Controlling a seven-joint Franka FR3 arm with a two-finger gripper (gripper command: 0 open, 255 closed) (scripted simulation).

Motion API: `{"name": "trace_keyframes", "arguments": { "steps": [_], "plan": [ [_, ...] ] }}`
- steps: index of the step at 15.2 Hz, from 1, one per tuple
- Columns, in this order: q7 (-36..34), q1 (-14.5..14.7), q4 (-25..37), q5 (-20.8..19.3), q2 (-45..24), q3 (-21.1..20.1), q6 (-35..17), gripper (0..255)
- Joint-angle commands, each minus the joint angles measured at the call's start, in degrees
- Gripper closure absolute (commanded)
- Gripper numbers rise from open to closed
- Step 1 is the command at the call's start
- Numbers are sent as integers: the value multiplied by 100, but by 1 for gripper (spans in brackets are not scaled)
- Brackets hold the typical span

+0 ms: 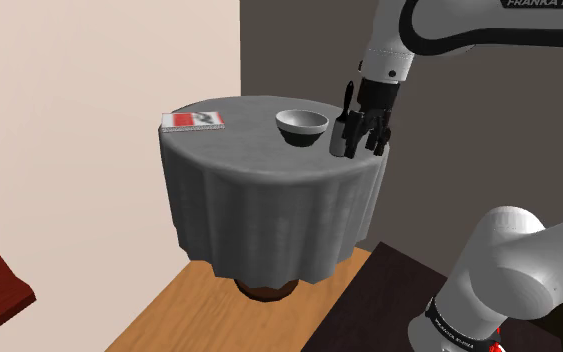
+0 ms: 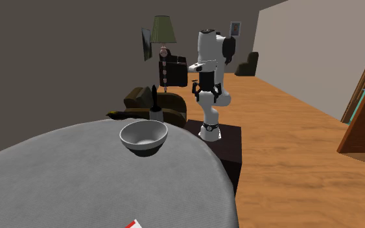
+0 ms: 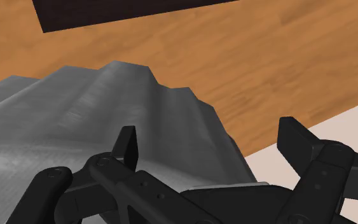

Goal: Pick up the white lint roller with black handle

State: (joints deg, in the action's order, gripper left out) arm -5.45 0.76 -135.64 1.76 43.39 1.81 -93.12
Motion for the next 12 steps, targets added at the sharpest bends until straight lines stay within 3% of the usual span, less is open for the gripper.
{"name": "trace_keyframes", "arguments": {
  "steps": [1,7,12],
  "plan": [
    [0,0,0,0,0,0,0,0],
    [1089,-86,91,-158,-248,891,-888,0],
    [2044,-6,385,-37,-666,1683,-1564,0]
  ]
}}
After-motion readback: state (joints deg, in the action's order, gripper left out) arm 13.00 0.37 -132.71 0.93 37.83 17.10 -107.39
